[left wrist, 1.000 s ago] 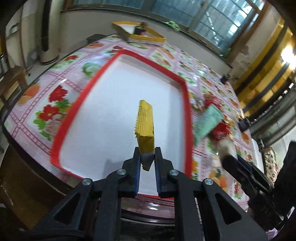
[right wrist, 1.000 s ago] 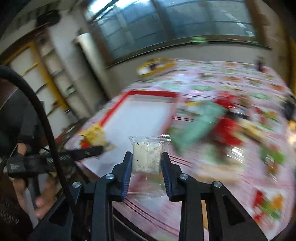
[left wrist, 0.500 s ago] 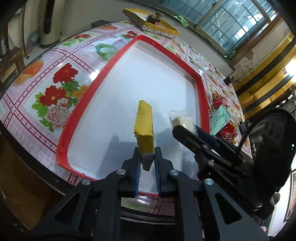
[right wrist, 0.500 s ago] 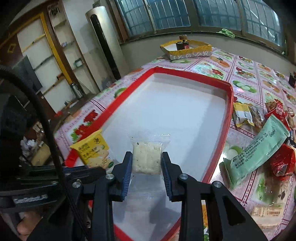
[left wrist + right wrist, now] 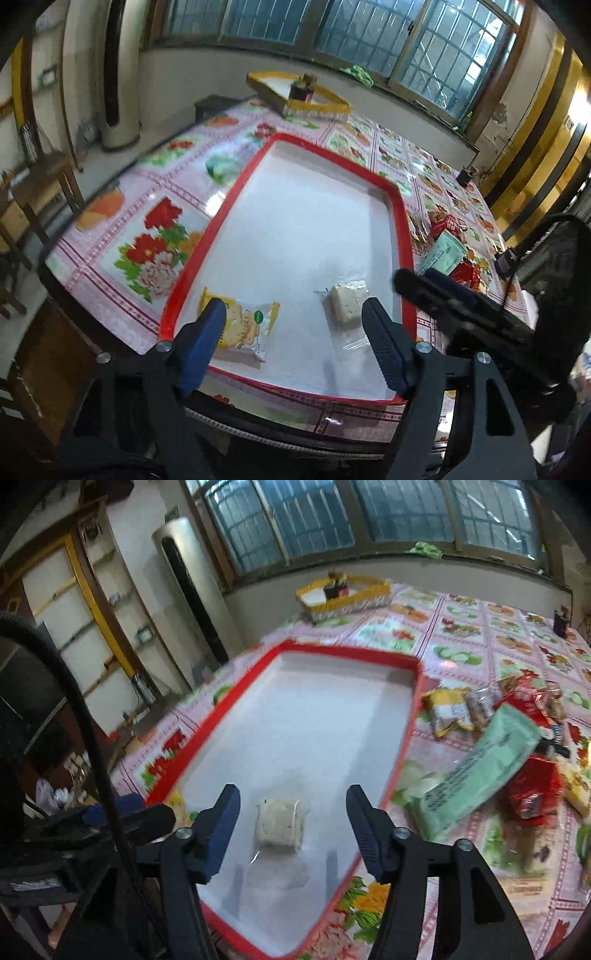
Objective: Organize snacks
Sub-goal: 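Move both grippers back toward the snack pile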
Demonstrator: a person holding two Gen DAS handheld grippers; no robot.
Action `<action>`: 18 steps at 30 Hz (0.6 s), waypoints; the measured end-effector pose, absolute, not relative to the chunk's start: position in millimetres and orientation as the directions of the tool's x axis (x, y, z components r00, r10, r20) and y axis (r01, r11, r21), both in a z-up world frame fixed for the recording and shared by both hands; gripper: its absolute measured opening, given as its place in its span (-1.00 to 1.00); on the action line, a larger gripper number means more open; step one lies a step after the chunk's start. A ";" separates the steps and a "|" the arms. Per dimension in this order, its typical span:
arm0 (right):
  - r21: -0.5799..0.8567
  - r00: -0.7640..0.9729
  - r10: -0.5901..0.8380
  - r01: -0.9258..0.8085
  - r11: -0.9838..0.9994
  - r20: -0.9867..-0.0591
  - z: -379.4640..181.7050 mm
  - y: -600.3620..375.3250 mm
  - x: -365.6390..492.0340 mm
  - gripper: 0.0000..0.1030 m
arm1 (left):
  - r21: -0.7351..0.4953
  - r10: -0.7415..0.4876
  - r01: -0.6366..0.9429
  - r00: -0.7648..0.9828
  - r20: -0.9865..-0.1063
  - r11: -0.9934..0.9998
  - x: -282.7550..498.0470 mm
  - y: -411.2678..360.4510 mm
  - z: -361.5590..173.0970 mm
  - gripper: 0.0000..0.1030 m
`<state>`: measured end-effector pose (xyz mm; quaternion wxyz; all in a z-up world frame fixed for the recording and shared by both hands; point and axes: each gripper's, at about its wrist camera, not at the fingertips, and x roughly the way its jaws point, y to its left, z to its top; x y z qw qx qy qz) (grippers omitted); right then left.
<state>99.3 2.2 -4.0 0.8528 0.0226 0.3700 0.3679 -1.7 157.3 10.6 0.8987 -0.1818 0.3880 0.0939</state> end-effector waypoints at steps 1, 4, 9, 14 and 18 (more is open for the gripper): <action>0.334 0.458 0.656 -0.602 0.725 -0.600 0.5 -7.0 97.8 0.18 | -0.238 0.051 -0.318 0.689 -0.723 0.918 -5.7 154.3 14.6 0.53; 0.383 0.438 0.689 -0.600 0.702 -0.577 6.6 -24.5 95.1 0.25 | -0.198 0.095 -0.324 0.702 -0.705 0.925 -15.1 137.5 24.4 0.58; 0.434 0.438 0.693 -0.555 0.709 -0.572 4.8 -56.2 87.5 0.30 | -0.154 0.119 -0.302 0.719 -0.685 0.941 -20.6 105.4 38.1 0.64; 0.446 0.462 0.665 -0.502 0.741 -0.586 -4.7 -93.7 78.7 0.38 | -0.128 0.106 -0.263 0.719 -0.687 0.956 -22.1 70.3 46.3 0.65; 0.445 0.482 0.638 -0.462 0.767 -0.600 -10.3 -116.4 77.2 0.40 | -0.113 0.091 -0.234 0.714 -0.694 0.966 -22.6 48.3 49.2 0.66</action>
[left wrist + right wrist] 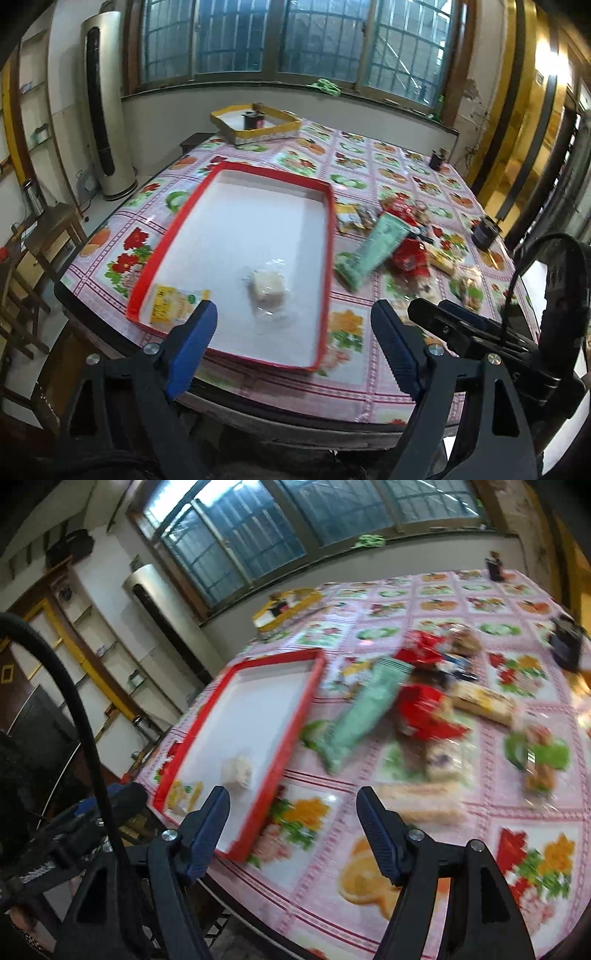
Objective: Organize snacks
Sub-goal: 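Move both grippers back toward the snack pile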
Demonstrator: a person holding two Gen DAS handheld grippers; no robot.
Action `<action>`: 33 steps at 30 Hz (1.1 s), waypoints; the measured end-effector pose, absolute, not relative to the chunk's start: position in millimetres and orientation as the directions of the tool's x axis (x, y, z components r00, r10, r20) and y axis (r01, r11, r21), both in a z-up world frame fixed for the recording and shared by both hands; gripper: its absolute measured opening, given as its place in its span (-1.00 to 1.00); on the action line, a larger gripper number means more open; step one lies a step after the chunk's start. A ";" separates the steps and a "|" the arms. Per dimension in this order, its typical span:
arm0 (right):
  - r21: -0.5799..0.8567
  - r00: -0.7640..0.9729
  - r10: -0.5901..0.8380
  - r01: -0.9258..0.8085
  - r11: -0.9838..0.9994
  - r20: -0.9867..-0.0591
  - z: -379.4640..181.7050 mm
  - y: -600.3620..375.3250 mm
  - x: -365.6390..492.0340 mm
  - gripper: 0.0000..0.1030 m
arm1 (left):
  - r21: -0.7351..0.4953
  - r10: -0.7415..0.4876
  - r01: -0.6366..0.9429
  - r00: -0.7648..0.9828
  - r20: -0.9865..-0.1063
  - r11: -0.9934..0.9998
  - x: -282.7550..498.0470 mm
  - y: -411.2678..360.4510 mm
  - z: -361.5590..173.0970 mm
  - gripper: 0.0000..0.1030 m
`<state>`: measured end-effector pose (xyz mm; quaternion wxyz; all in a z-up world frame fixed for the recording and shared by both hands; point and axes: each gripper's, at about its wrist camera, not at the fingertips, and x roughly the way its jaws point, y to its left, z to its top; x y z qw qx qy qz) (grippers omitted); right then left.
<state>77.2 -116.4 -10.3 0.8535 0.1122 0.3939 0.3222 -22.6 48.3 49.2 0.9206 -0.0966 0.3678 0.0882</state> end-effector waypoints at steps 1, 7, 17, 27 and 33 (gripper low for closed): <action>0.437 0.486 0.629 -0.457 0.775 -0.607 -11.4 -119.9 76.7 0.42 | -0.114 0.087 -0.230 0.711 -0.697 0.967 -23.0 45.0 48.5 0.66; 0.440 0.469 0.651 -0.487 0.755 -0.597 -12.2 -128.0 69.0 0.43 | -0.131 0.055 -0.210 0.697 -0.715 0.969 -22.8 29.9 44.9 0.67; 0.486 0.449 0.682 -0.482 0.729 -0.578 -23.1 -147.2 61.6 0.42 | -0.263 -0.070 -0.194 0.665 -0.743 0.945 -8.9 32.6 33.3 0.67; 0.497 0.453 0.658 -0.433 0.752 -0.601 -34.0 -161.8 78.9 0.28 | -0.285 -0.135 -0.140 0.634 -0.762 0.948 15.1 32.8 18.7 0.67; 0.457 0.474 0.600 -0.390 0.799 -0.645 -38.3 -168.4 104.7 0.18 | -0.212 -0.119 -0.068 0.645 -0.755 0.975 31.0 20.5 18.2 0.67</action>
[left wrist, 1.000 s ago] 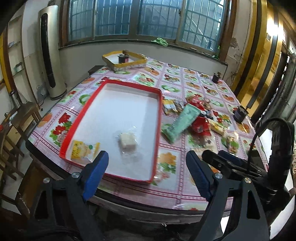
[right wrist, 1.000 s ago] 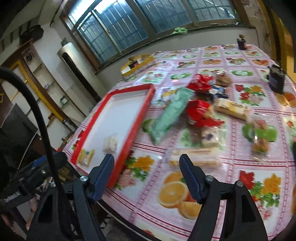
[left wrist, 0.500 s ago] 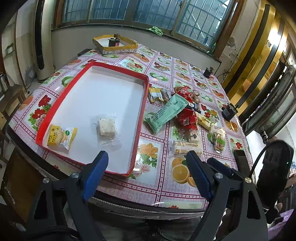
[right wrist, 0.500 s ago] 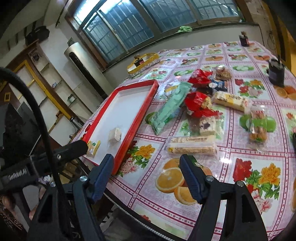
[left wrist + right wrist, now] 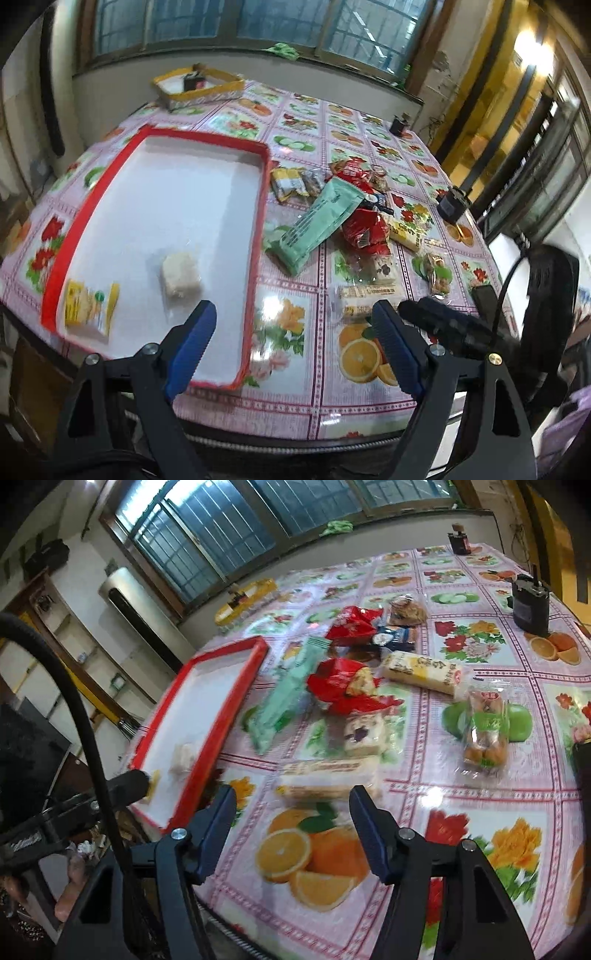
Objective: Organize snacks
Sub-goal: 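Move both grippers back toward the snack pile, then grasp a long wafer bar with the left gripper while the right gripper grasps another wafer bar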
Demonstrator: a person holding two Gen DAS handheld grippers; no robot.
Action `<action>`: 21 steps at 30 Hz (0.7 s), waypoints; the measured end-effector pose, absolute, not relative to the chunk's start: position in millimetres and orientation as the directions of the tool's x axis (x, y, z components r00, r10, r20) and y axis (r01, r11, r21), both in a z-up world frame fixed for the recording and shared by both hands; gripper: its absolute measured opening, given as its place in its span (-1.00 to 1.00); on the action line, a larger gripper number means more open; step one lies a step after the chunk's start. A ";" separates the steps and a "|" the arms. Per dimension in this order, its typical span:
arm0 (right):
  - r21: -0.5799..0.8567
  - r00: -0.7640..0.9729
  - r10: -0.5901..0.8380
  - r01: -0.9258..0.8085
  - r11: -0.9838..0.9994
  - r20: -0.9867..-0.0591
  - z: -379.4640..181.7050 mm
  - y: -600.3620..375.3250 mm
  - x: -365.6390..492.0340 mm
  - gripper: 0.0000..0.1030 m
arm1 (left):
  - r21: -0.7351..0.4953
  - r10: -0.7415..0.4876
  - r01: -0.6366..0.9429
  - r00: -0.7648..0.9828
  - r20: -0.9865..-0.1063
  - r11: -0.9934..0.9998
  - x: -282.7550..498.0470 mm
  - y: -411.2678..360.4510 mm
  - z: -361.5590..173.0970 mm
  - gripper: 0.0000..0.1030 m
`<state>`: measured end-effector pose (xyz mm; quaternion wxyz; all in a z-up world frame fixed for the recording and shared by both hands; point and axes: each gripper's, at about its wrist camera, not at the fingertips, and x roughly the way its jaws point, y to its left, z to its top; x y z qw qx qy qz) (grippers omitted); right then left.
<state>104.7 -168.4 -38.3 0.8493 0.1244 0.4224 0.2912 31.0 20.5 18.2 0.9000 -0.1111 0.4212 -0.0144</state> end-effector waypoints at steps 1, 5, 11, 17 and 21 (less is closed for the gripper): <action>0.466 0.481 0.598 -0.375 0.802 -0.642 -36.8 -175.5 111.0 0.18 | -0.194 -0.127 -0.035 0.643 -0.755 0.980 34.7 14.8 18.0 0.67; 0.470 0.506 0.553 -0.294 0.832 -0.662 -38.3 -195.0 131.5 0.19 | -0.162 -0.227 0.164 0.564 -0.794 0.973 58.2 -16.8 5.2 0.67; 0.477 0.495 0.507 -0.197 0.857 -0.706 -50.8 -209.8 157.7 0.19 | -0.086 -0.256 0.342 0.490 -0.834 0.936 103.8 -63.9 -20.3 0.67; 0.487 0.477 0.525 -0.212 0.847 -0.705 -48.2 -213.9 182.1 0.19 | -0.002 -0.207 0.441 0.418 -0.884 0.898 120.8 -95.8 -43.3 0.32; 0.430 0.481 0.518 -0.289 0.855 -0.707 -32.5 -199.1 202.4 0.19 | -0.060 -0.239 0.440 0.365 -0.900 0.896 105.5 -86.5 -54.9 0.05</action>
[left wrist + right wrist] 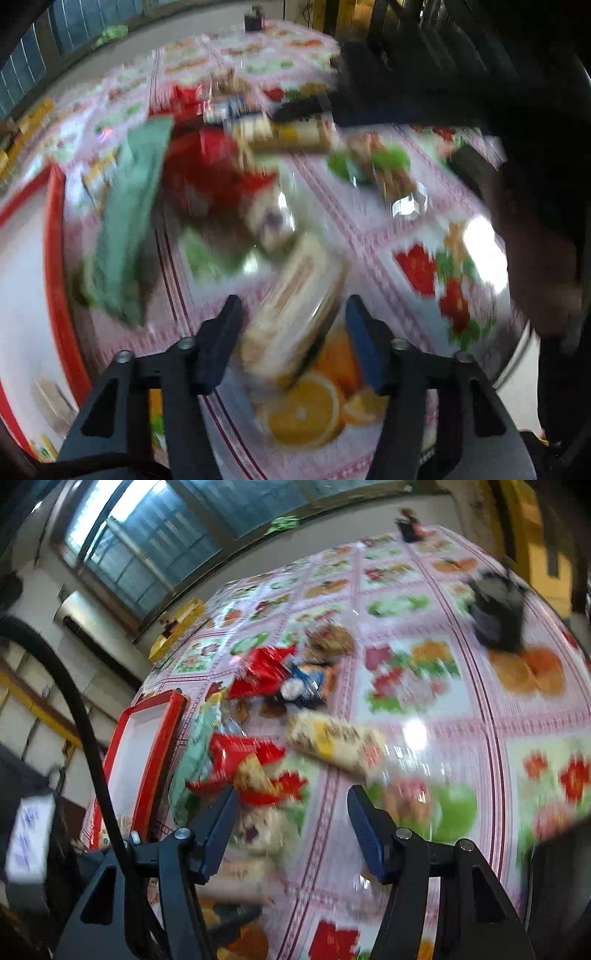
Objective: Organize snacks
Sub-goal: 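Grasp a long wafer bar with the left gripper while the right gripper grasps another wafer bar, then carry both wafer bars into the tray and open both grippers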
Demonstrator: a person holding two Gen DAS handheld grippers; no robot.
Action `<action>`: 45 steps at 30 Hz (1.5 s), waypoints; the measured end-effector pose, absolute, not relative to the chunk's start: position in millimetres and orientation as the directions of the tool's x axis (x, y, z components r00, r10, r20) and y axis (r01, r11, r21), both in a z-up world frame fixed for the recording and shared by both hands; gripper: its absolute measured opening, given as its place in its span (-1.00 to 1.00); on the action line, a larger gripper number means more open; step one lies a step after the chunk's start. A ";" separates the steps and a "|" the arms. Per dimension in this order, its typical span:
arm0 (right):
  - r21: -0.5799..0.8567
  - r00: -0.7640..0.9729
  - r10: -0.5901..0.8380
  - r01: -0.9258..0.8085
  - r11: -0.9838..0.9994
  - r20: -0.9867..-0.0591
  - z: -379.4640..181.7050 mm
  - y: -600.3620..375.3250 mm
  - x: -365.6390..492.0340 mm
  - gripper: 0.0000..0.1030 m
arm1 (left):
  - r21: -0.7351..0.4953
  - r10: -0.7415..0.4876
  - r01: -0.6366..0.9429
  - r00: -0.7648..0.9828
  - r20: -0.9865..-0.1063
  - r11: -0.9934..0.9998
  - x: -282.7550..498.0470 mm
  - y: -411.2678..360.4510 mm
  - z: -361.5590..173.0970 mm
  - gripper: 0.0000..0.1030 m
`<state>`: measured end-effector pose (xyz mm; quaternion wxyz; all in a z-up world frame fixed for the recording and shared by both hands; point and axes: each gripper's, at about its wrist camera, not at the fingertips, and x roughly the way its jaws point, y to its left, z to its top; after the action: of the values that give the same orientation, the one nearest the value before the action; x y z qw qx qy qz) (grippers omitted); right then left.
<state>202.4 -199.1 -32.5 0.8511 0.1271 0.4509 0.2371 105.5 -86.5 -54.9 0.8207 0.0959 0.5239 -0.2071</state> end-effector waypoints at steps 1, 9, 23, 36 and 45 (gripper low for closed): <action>0.400 0.495 0.504 -0.307 0.864 -0.708 -27.2 -194.9 209.9 0.19 | -0.063 -0.241 0.431 0.373 -0.896 0.900 100.1 -82.6 -53.9 -0.01; 0.242 0.476 0.372 -0.313 0.918 -0.797 -46.0 -174.3 258.0 0.18 | -0.194 -0.327 0.364 0.354 -0.876 0.911 93.4 -66.8 -47.9 -0.21; 0.132 0.486 0.304 -0.356 0.925 -0.819 -59.9 -160.7 206.2 -0.23 | -0.179 -0.305 0.329 0.386 -0.871 0.927 85.6 -66.2 -50.5 -0.33; 0.260 0.660 0.361 -0.251 0.933 -0.659 -10.2 -179.7 159.6 -0.37 | -0.253 -0.375 0.295 0.508 -0.775 0.922 60.3 -43.0 -16.4 -0.34; 0.421 0.529 0.644 -0.490 0.763 -0.552 25.9 -110.2 127.4 -0.37 | -0.302 -0.137 -0.099 0.729 -0.670 0.948 45.7 97.1 47.1 -0.34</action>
<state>127.4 -110.2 25.9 0.8678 0.1073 0.3587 0.3268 45.7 97.1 47.1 0.9159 -0.1605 0.3677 -0.0104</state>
